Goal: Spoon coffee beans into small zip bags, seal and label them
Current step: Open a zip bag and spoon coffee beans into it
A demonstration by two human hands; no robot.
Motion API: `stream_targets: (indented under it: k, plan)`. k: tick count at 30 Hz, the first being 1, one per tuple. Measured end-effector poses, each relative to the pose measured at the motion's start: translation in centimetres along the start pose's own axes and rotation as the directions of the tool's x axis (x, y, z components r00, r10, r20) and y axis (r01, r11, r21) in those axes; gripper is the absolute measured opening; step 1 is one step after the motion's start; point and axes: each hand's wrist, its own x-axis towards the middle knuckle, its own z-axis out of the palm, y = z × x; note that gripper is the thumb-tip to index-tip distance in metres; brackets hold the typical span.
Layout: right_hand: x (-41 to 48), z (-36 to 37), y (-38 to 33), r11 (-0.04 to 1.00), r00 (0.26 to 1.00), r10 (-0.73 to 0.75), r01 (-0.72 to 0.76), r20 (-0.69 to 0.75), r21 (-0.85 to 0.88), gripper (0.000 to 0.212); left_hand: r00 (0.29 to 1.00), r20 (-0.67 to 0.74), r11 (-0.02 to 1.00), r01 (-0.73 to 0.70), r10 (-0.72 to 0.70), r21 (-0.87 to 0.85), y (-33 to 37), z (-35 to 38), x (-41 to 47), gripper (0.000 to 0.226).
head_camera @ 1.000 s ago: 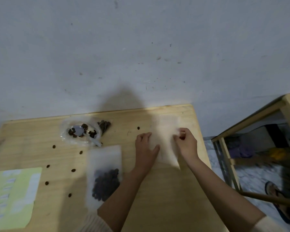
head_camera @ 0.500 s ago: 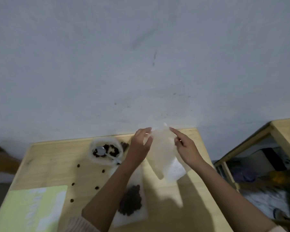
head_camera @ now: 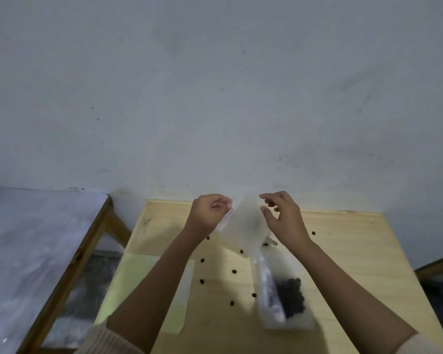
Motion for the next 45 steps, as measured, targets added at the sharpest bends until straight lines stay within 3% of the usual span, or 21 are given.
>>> stream_targets:
  k: [4, 8, 11, 20, 26, 29, 31, 35, 40, 45]
  plan:
    - [-0.3, 3.8, -3.7, 0.963, 0.990, 0.119, -0.133, 0.074, 0.235, 0.012, 1.000, 0.010, 0.989, 0.008, -0.007, -0.146, -0.9, -2.2, -1.3, 0.009]
    - [-0.9, 5.6, -6.3, 0.778, 0.942, 0.277, -0.337, 0.191, 0.531, 0.004, 0.996, 0.071, 0.945, 0.078, -0.058, -0.318, -0.9, -3.0, -2.5, 0.008]
    - [-1.2, 5.6, -7.2, 0.663, 0.910, 0.337, -0.412, 0.243, 0.625, 0.017, 0.991, 0.122, 0.907, 0.107, -0.062, -0.407, -1.3, -3.4, -3.0, 0.012]
    - [-1.6, 4.8, -8.5, 0.558, 0.890, 0.370, -0.443, 0.267, 0.702, 0.021, 0.983, 0.168, 0.863, 0.146, -0.072, -0.484, -1.6, -3.4, -3.4, 0.020]
    - [-1.3, 4.2, -8.1, 0.584, 0.884, 0.384, -0.457, 0.267, 0.671, 0.025, 0.977, 0.203, 0.830, 0.166, -0.065, -0.533, -1.3, -2.9, -3.2, 0.021]
    - [-1.1, 4.0, -7.8, 0.600, 0.876, 0.409, -0.468, 0.254, 0.649, 0.010, 0.976, 0.207, 0.828, 0.175, -0.073, -0.533, -1.3, -2.6, -3.1, 0.018]
    - [-1.1, 3.9, -7.5, 0.646, 0.875, 0.432, -0.470, 0.221, 0.601, 0.007, 0.977, 0.196, 0.854, 0.176, -0.089, -0.489, -1.5, -2.3, -3.0, 0.015]
    - [-1.2, 4.2, -6.8, 0.789, 0.888, 0.434, -0.455, 0.150, 0.412, 0.014, 0.993, 0.077, 0.977, 0.101, -0.088, -0.188, -1.4, -1.2, -2.3, 0.004]
    - [-0.6, 4.3, -6.3, 0.811, 0.869, 0.482, -0.491, 0.112, 0.318, 0.023, 0.999, -0.038, 0.994, 0.038, -0.034, 0.098, -1.1, 0.0, -1.6, 0.012]
    - [0.5, 4.1, -5.2, 0.809, 0.824, 0.564, -0.566, 0.059, 0.157, 0.020, 0.997, -0.074, 0.976, 0.006, 0.010, 0.215, -1.1, 1.0, -1.8, 0.013]
